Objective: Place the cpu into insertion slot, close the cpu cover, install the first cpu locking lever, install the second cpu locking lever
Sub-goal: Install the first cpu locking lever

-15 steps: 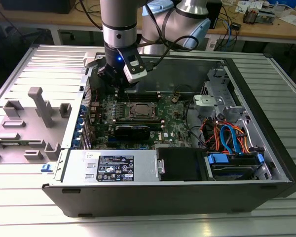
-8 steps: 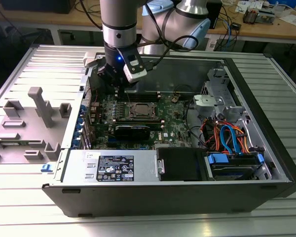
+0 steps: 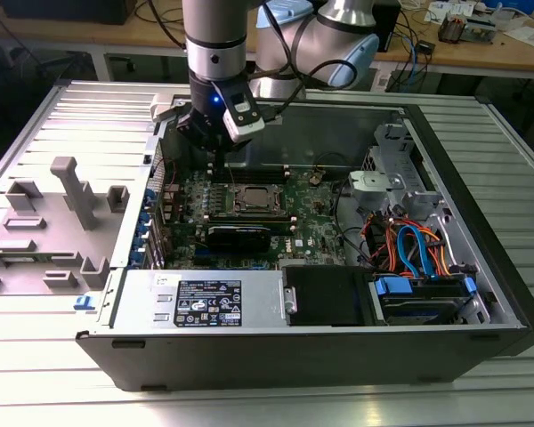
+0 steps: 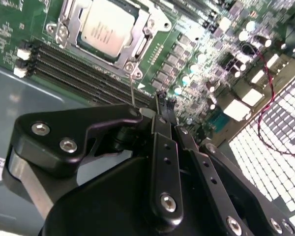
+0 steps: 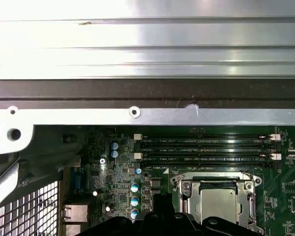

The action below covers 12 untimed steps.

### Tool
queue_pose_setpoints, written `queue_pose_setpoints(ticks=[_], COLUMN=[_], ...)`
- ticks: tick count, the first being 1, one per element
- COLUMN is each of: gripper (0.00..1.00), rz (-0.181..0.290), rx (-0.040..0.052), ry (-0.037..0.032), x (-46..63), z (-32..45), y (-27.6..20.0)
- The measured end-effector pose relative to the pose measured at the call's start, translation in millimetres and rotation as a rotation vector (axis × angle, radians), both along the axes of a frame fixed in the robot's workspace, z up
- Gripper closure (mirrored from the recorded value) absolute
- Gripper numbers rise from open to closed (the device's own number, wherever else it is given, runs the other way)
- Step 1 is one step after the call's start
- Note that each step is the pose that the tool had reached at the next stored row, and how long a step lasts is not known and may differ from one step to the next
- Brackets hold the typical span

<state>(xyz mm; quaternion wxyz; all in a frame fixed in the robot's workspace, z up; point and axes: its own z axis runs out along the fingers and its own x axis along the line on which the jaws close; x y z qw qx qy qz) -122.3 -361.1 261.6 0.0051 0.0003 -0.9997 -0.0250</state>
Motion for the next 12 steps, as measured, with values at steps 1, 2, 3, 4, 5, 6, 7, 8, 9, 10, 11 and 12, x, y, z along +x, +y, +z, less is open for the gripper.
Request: queue_pose_setpoints(ticks=[1,2,3,4,5,6,7,8,9,10,11,12], gripper=[0.89,0.89,0.89,0.89,0.89,0.89,0.89,0.89,0.89,0.89,0.89,0.89], rz=[0.000,0.000,0.000,0.000,0.000,0.000,0.000,0.000,0.001,0.001,0.001,0.001], rx=[-0.0001,0.0000,0.0000,0.0000,-0.0001,-0.0001,-0.0001,-0.0001,-0.0002,-0.0002,-0.0001,-0.0001], ry=[0.0001,0.0002,0.0003,0.0006,0.0007,0.0008,0.0008,0.0009,0.0011,0.0016,0.0024,0.0031], x=[0.0,0.0,0.0,0.0,0.0,0.0,0.2,0.7,2.5,4.2,6.6,9.0], z=[0.0,-0.1,-0.1,-0.2,-0.2,-0.2,-0.3,-0.3,-0.3,-0.4,-0.5,-0.6], y=[1.6,2.9,3.6,4.5,5.2,5.8,6.3,6.5,6.9,7.2,7.5,7.8])
